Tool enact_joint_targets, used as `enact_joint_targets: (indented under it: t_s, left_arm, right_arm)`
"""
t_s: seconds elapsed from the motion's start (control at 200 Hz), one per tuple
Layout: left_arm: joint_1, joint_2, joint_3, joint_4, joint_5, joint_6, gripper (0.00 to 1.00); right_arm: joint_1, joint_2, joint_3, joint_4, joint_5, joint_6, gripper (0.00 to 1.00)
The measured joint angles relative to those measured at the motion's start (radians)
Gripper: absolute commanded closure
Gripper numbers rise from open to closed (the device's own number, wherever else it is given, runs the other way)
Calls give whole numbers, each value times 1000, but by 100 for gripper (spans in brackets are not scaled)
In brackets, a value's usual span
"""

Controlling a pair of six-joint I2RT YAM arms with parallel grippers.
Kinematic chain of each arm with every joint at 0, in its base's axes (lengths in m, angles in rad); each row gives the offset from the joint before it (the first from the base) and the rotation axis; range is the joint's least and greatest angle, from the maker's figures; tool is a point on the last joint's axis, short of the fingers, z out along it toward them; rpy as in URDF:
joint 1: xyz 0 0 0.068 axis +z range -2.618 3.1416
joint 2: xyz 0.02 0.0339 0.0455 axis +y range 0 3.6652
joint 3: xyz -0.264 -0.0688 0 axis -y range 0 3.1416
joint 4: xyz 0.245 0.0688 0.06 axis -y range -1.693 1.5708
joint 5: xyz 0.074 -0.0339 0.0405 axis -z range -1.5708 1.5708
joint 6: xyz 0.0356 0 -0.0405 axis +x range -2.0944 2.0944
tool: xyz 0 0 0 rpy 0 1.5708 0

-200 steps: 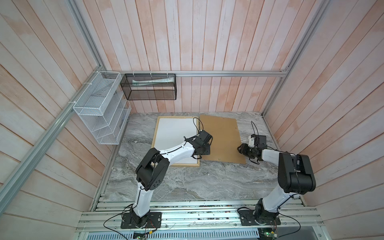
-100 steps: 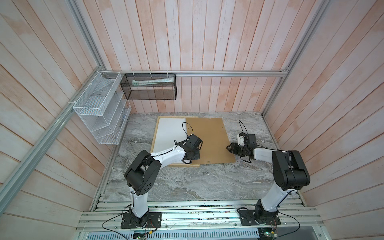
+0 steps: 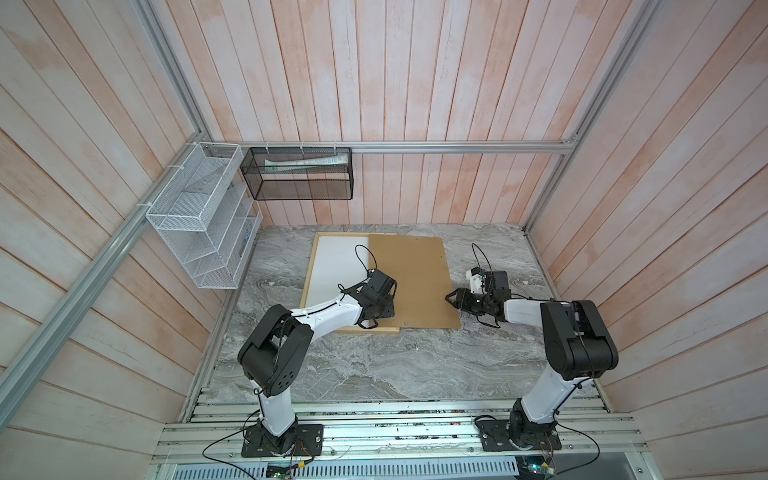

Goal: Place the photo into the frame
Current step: 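Slide the backing board toward the frame with both grippers, then lift the backing board's edge with the left gripper, tilting it up over the frame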

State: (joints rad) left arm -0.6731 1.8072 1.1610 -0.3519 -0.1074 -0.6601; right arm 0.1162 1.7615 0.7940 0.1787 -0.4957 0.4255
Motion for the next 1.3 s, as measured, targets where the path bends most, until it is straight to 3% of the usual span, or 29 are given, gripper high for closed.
enact_joint_targets:
  t_s: [0.28,0.635,1.3]
  left_arm:
    - [8,-50,-46,-2,-83,-6,36]
    - [60,-64,-115,34,-75,5,36]
    - [93,-108,-221,219,143,40,39]
  right_arm:
    - [0,0,-5,5,-4,-9,47]
    - [1,-20,-35,13,-10,-16,47]
    - [3,-19,-75,89,-48,-6,50]
